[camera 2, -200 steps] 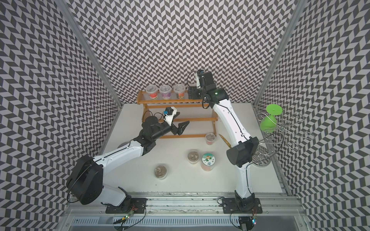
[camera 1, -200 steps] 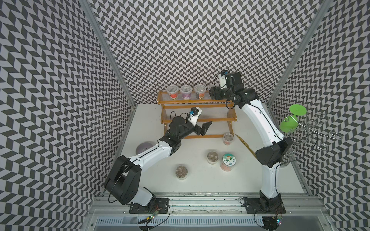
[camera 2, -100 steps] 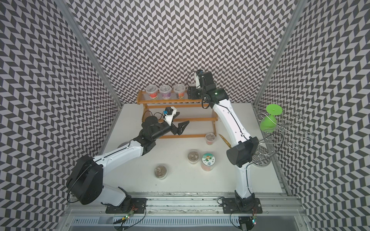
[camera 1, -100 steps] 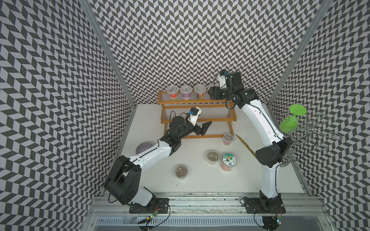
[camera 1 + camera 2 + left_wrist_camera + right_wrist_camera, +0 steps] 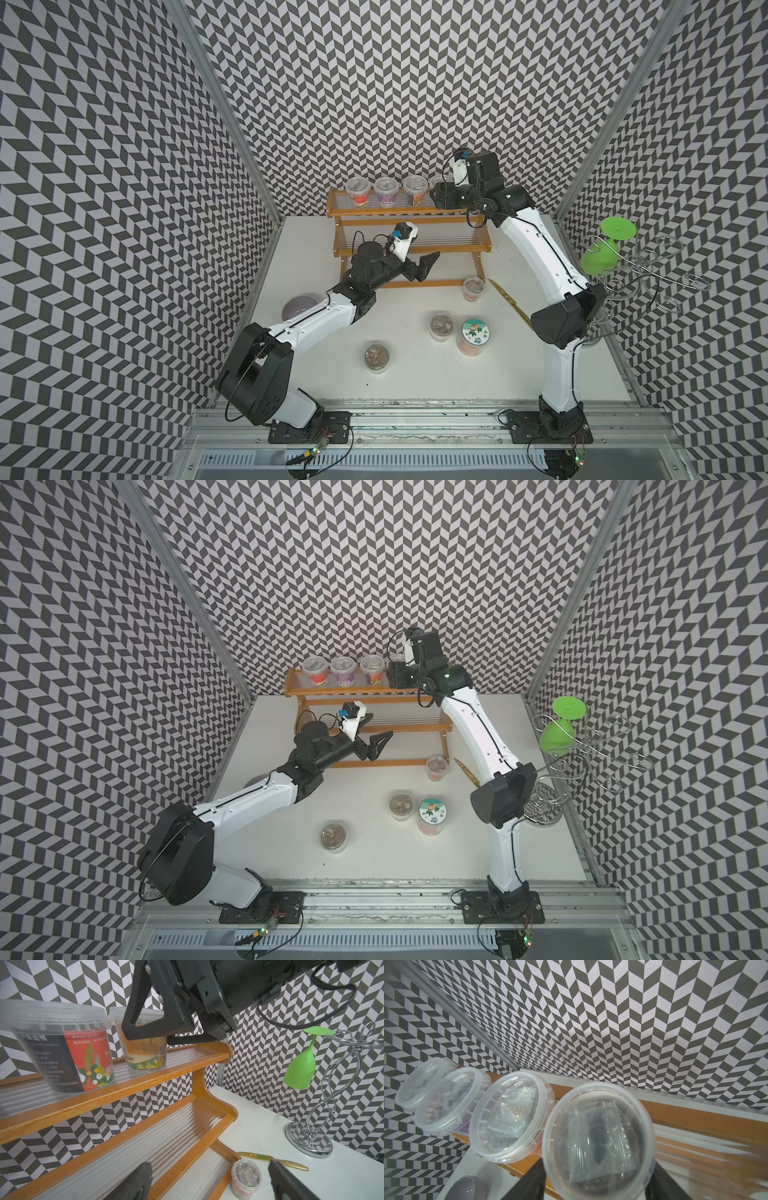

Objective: Place the seed container on the shelf
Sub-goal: Place the seed jar on the shelf.

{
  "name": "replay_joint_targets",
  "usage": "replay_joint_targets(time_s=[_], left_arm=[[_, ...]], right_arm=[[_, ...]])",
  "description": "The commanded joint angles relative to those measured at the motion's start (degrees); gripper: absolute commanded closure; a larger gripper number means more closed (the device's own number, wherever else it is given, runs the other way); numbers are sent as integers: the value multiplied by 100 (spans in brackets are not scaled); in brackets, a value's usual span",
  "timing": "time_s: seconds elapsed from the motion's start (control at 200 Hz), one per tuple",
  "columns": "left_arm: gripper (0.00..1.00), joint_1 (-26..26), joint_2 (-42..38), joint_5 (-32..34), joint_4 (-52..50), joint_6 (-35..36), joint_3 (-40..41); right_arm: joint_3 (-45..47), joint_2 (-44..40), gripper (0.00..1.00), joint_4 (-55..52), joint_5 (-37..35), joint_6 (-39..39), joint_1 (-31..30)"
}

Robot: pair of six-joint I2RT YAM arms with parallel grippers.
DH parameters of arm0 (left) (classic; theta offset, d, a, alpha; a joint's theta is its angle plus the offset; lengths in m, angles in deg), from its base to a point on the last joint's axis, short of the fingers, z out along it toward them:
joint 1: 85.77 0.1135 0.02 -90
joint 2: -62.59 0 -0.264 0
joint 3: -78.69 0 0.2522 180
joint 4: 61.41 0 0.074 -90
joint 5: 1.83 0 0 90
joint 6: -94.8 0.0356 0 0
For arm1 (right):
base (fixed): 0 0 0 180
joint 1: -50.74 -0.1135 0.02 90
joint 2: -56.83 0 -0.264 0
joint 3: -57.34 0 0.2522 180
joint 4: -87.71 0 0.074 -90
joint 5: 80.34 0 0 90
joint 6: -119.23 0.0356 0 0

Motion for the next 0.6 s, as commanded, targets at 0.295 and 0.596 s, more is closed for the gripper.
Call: replay_joint_targets(time_s=[0.295, 0.596], left_arm=[[9, 25, 90, -103, -57, -82, -181], [9, 32, 3, -36, -128, -68, -87]], right_arm=[[476, -593, 28, 379, 135, -107, -121], [845, -1007, 27, 321, -117, -32, -133]])
